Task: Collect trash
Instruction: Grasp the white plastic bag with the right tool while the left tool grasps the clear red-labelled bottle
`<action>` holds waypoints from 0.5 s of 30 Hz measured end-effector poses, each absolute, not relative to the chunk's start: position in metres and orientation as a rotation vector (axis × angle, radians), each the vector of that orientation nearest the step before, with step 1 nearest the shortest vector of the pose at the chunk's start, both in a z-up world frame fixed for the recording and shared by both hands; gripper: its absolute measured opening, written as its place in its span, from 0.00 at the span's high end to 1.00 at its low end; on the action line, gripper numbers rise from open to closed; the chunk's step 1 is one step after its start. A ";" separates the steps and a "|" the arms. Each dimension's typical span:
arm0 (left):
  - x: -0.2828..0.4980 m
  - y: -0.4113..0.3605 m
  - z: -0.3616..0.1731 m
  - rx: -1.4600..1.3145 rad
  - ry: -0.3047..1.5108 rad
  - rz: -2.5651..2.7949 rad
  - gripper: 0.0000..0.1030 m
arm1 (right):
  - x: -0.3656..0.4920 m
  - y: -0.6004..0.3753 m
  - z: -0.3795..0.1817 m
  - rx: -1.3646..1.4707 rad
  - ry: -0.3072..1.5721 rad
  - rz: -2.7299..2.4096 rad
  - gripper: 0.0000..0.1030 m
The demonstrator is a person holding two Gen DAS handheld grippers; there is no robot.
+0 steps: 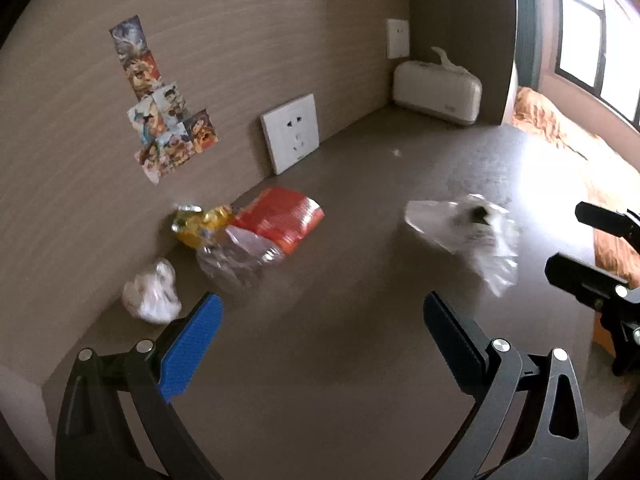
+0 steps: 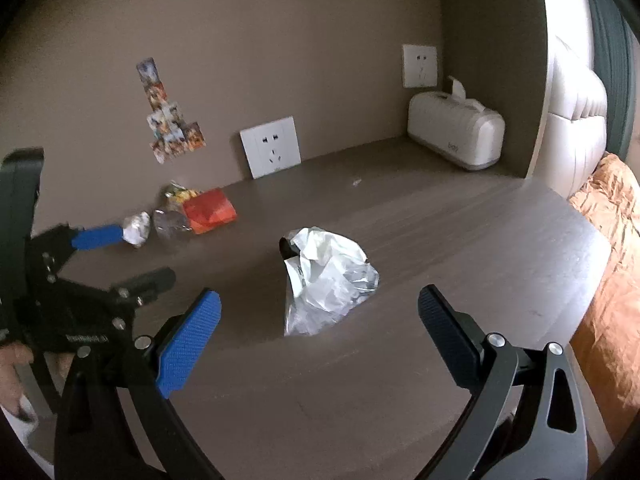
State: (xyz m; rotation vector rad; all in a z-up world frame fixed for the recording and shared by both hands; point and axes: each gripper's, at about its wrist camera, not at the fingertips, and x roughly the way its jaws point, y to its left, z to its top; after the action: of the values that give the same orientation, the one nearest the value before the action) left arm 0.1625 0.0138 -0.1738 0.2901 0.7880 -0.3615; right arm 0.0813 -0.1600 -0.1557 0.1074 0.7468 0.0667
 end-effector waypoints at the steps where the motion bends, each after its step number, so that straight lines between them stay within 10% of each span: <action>1: 0.171 0.016 -0.176 0.301 0.791 -0.376 0.05 | 0.086 -0.158 -0.159 0.110 0.755 0.060 0.04; 15: 0.234 0.029 -0.209 0.331 0.795 -0.509 0.05 | 0.135 -0.138 -0.194 0.104 0.838 -0.031 0.05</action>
State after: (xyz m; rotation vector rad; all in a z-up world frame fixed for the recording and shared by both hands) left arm 0.2339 0.0289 -0.2095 0.3310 0.7951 -0.5091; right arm 0.1350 -0.1380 -0.1936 0.1042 0.8376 -0.0309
